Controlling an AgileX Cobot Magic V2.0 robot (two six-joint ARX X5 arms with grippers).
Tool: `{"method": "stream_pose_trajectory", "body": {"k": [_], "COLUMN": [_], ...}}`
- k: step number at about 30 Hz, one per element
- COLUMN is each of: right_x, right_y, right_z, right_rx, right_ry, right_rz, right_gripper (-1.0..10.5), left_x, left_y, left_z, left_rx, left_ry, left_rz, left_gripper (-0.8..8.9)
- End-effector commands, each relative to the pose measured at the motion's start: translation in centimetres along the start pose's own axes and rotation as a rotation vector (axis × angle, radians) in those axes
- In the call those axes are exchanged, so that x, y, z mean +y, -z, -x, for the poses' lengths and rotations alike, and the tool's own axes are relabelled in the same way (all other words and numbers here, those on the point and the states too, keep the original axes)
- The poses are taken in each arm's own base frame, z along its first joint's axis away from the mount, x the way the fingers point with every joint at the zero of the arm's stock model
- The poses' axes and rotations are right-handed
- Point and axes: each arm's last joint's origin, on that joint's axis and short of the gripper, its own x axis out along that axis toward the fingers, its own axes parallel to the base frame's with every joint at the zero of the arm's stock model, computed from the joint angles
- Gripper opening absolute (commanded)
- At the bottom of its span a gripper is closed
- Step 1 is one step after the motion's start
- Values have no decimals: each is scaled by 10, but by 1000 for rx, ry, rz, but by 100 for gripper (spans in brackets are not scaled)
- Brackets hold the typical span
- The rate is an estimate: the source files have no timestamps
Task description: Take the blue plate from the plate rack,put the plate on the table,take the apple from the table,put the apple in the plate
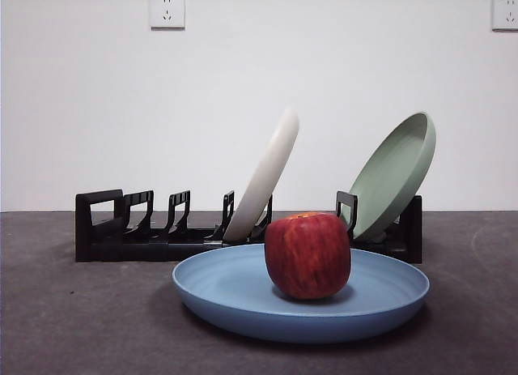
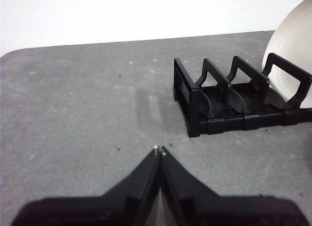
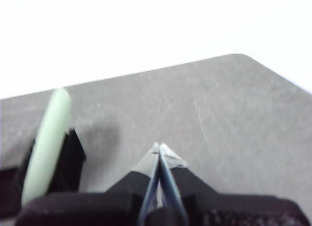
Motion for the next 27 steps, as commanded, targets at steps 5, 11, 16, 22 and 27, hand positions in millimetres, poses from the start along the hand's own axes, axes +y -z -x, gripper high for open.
{"method": "stream_pose_trajectory", "body": {"k": [5,11,16,22,27], "right_x": [0,1,0,1,6], "right_y": [59,81,92,95,96], "right_z": [-19,-23,-25,-26,-25], "right_rx": [40,40,52,60,64], "right_ry": [-156,-240,-241,-257,-303], "right_rz": [23,22,22,31,45], "right_gripper": [1,1,1,1,1], "left_x": [0,0,0,0,0], "left_y": [4,4,4,4,4], "left_z": [-1,-1,-1,-1,-1], "left_rx": [7,7,8,7,7], "left_ry": [-4,-4,-4,-4,-4], "left_rz": [-5,-5,-5,-5,-5], "left_gripper": [-3,-3,-3,-3,-3]}}
